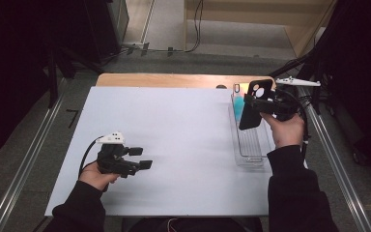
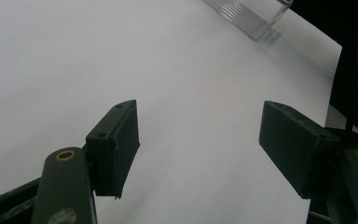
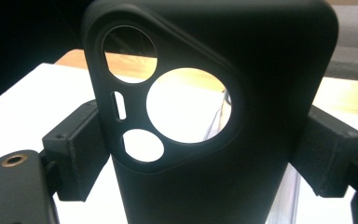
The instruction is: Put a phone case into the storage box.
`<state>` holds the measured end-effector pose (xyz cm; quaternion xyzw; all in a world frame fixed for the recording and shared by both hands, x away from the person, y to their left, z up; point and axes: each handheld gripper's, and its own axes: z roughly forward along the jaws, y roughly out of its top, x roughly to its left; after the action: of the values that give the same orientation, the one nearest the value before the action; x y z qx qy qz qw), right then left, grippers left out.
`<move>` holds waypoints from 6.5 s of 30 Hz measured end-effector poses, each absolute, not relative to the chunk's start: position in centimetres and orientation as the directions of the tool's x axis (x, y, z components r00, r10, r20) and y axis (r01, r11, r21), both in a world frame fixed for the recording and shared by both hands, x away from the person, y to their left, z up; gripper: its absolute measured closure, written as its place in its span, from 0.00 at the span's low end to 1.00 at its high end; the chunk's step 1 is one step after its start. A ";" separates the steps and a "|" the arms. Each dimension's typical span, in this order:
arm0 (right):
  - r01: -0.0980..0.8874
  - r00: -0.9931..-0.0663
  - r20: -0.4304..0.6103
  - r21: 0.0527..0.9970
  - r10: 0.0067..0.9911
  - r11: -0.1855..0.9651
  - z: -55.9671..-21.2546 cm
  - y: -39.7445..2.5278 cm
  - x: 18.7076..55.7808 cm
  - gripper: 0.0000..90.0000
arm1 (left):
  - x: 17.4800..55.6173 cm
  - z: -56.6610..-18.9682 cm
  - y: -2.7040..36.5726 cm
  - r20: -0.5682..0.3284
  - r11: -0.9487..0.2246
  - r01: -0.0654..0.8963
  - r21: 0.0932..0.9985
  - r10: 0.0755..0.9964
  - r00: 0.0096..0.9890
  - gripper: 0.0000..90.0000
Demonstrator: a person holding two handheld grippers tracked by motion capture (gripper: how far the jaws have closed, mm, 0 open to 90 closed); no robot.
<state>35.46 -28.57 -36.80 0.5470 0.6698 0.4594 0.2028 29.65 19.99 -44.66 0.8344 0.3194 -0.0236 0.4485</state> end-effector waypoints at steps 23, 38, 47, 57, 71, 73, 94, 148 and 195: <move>0.578 -0.185 0.192 0.815 0.964 -0.052 -40.2 -28.1 40.2 0.14 | 29.7 -44.7 20.1 -0.324 -0.389 0.551 0.738 0.512 0.795 0.33; 0.629 -0.095 0.189 0.773 0.977 -0.088 -42.8 -27.3 42.3 0.14 | 29.7 -44.6 20.1 -0.325 -0.387 0.552 0.739 0.513 0.795 0.33; 0.627 -0.060 0.168 0.773 0.984 -0.094 -44.0 -27.1 43.3 0.14 | 29.7 -44.6 20.2 -0.326 -0.384 0.553 0.739 0.514 0.793 0.33; 0.632 -0.037 0.173 0.767 0.984 -0.111 -44.8 -27.1 44.3 0.14 | 29.8 -44.7 20.1 -0.328 -0.385 0.555 0.738 0.513 0.793 0.33; 0.637 -0.036 0.147 0.766 0.988 -0.091 -45.0 -26.6 45.7 0.14 | 29.9 -44.7 20.2 -0.329 -0.383 0.553 0.740 0.511 0.794 0.33; 0.634 -0.038 0.145 0.768 0.989 -0.088 -45.1 -26.5 46.0 0.14 | 29.9 -44.7 20.2 -0.328 -0.384 0.553 0.740 0.511 0.794 0.33; 0.643 -0.080 0.177 0.761 0.981 -0.085 -45.8 -26.7 46.5 0.08 | 30.1 -44.7 20.2 -0.330 -0.384 0.553 0.739 0.510 0.794 0.33; 0.723 -0.402 0.303 0.684 0.864 0.097 -40.2 -25.4 41.7 0.00 | 30.3 -44.7 20.2 -0.338 -0.379 0.570 0.729 0.524 0.781 0.33; 0.658 -0.632 0.303 0.696 0.713 0.287 -43.1 -21.3 32.4 0.25 | 30.1 -44.8 20.0 -0.336 -0.388 0.569 0.725 0.522 0.784 0.33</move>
<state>32.45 -21.27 -43.10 0.4279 0.8014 0.4166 0.0332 30.09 19.99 -44.82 0.8328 0.3274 -0.0265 0.4457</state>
